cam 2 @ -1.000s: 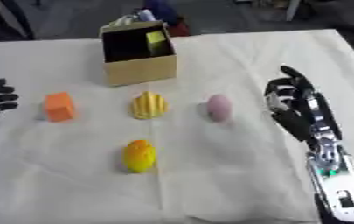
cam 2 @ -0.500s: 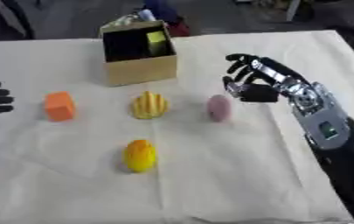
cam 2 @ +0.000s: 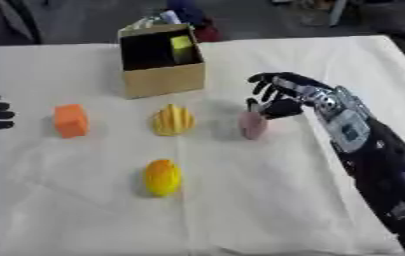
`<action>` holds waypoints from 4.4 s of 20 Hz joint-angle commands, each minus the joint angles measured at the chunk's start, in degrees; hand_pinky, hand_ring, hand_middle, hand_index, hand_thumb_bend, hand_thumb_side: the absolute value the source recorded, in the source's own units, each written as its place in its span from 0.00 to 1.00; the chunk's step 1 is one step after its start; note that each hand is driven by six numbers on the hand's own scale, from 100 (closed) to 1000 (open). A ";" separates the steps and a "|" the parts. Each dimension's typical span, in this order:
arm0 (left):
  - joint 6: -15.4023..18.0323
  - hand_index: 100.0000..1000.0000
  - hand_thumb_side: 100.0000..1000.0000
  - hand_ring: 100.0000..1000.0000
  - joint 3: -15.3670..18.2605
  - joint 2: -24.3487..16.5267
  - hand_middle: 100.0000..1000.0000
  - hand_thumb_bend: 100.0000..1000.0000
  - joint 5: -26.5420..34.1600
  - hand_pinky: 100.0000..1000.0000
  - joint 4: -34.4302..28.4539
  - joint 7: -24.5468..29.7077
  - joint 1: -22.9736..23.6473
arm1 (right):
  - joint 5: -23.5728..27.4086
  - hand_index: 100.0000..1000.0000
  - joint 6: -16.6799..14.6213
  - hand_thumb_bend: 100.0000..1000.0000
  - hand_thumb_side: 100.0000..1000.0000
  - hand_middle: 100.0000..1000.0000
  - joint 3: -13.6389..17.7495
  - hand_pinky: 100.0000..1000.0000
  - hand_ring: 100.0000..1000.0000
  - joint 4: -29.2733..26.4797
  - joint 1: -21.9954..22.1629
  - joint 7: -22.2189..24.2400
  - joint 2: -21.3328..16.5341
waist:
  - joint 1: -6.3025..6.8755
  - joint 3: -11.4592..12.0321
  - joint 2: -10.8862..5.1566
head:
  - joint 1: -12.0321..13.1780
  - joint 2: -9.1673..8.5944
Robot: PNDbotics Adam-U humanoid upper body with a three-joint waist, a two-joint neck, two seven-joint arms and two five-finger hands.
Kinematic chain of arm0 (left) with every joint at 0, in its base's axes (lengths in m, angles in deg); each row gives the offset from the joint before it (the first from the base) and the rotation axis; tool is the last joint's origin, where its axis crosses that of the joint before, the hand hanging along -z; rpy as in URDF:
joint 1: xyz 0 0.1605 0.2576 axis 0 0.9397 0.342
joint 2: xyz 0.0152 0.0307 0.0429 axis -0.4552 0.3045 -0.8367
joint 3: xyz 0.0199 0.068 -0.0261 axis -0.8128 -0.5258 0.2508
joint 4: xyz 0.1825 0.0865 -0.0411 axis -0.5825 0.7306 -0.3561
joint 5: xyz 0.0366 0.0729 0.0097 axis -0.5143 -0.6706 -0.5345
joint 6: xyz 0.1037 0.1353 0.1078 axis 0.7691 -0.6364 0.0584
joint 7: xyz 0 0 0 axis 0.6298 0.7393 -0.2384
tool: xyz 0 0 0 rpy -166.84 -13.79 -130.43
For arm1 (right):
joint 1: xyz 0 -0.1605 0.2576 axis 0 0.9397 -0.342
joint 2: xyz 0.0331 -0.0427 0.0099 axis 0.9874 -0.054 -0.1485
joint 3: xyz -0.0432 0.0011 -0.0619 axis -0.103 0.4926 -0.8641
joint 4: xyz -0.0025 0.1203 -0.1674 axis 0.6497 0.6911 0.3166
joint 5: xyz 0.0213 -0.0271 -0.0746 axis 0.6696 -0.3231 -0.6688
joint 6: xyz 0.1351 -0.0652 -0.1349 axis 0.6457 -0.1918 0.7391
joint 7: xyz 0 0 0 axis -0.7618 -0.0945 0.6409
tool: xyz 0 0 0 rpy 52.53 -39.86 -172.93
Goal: Pick up objects on the table and place them in the box.
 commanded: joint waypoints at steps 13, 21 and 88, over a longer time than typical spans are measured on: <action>0.08 0.77 0.79 0.65 0.21 -0.93 0.60 0.00 -0.31 0.65 -0.97 0.04 -0.32 | 1.80 0.93 -3.67 0.00 0.65 0.75 1.26 0.67 0.72 -3.40 -0.27 11.06 -6.32 | -0.62 -0.16 -1.36 | 0.38 0.27; 0.08 0.77 0.79 0.65 0.31 -1.09 0.60 0.00 -0.38 0.65 -0.98 -0.02 -0.22 | 7.23 0.93 -2.48 0.00 0.66 0.75 0.77 0.67 0.72 -9.44 1.75 13.24 -10.01 | -0.84 -0.39 -1.39 | 0.59 0.27; 0.00 0.76 0.80 0.64 0.09 -0.88 0.59 0.00 -0.13 0.65 -0.80 0.21 -0.45 | -29.27 0.31 -3.56 0.25 0.00 0.37 -0.03 0.60 0.48 -5.76 -10.17 -22.22 -0.16 | -0.27 0.83 -1.33 | -0.62 0.27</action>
